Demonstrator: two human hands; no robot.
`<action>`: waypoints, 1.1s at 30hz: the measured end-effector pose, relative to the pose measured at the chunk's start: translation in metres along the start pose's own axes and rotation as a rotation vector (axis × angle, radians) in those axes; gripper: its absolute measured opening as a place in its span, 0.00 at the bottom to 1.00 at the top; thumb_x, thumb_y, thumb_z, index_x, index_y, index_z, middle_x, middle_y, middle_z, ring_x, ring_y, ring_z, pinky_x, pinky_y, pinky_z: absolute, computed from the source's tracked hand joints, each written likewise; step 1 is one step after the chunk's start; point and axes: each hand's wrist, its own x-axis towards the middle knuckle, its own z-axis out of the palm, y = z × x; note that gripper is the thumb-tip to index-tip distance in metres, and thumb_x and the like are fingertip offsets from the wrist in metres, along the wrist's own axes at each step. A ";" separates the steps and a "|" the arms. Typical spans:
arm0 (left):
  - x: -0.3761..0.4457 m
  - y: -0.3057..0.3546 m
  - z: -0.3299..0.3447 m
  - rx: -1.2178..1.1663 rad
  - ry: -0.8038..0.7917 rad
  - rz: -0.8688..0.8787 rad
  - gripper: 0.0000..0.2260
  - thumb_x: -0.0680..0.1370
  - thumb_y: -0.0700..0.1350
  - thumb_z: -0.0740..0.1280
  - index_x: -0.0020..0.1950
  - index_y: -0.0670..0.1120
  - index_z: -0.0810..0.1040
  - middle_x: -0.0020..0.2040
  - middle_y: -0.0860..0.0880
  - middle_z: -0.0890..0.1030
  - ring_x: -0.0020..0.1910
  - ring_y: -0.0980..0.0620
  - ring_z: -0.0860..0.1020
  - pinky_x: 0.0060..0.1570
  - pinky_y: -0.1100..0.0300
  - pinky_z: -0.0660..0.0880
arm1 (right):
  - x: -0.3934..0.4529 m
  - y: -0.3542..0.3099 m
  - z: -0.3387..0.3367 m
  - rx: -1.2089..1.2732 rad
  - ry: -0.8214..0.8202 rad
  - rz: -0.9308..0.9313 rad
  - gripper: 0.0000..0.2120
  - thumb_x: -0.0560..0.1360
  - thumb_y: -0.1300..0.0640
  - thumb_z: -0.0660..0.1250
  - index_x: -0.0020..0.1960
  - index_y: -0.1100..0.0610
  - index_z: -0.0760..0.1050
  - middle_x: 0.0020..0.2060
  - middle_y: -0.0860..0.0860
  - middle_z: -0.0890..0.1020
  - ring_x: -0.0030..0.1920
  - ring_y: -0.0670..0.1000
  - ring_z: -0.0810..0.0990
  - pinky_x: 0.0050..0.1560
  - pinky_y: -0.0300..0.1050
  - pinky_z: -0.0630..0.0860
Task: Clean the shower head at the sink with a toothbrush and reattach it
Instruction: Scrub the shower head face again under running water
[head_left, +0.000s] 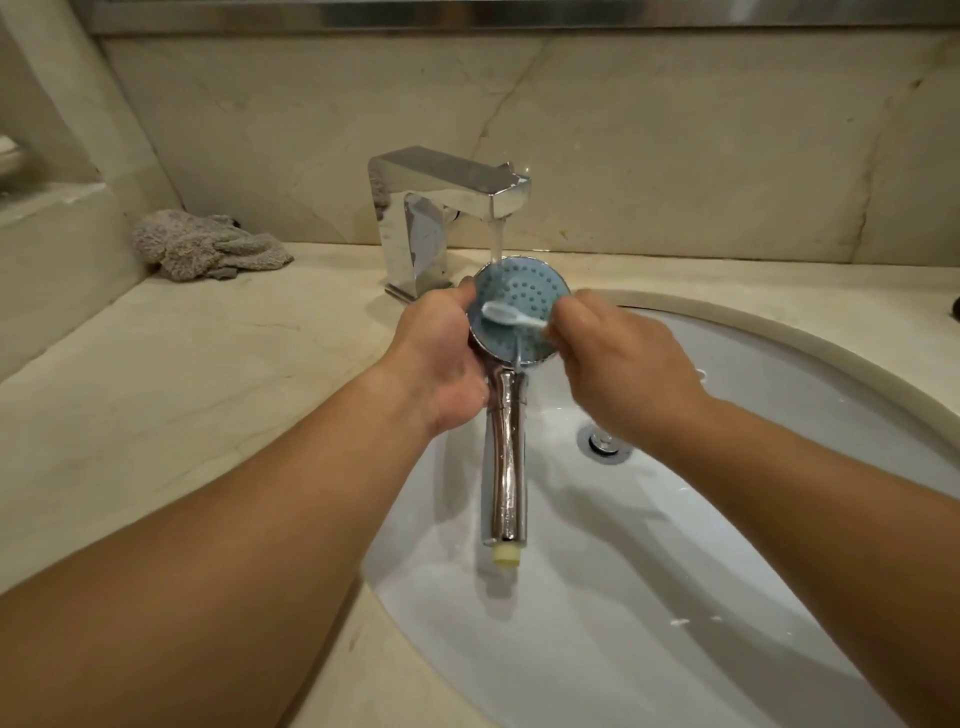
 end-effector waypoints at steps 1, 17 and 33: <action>0.001 -0.001 0.000 0.017 0.006 0.007 0.20 0.85 0.54 0.56 0.66 0.45 0.82 0.59 0.43 0.86 0.52 0.45 0.87 0.39 0.54 0.83 | 0.005 0.004 -0.001 0.010 0.035 0.076 0.11 0.78 0.62 0.64 0.43 0.53 0.63 0.36 0.51 0.69 0.26 0.49 0.62 0.26 0.41 0.55; -0.002 -0.001 0.003 -0.066 0.067 -0.005 0.23 0.86 0.55 0.54 0.64 0.42 0.82 0.56 0.40 0.87 0.46 0.44 0.88 0.38 0.50 0.85 | 0.001 -0.004 0.012 0.021 0.064 -0.008 0.08 0.72 0.65 0.68 0.43 0.58 0.69 0.35 0.54 0.74 0.27 0.52 0.63 0.25 0.42 0.59; 0.000 0.000 0.002 -0.081 0.025 -0.014 0.24 0.86 0.55 0.54 0.67 0.41 0.80 0.59 0.40 0.86 0.53 0.42 0.86 0.46 0.47 0.84 | 0.006 -0.010 0.007 0.030 0.108 0.044 0.11 0.70 0.66 0.68 0.42 0.56 0.67 0.35 0.54 0.72 0.26 0.53 0.61 0.26 0.39 0.52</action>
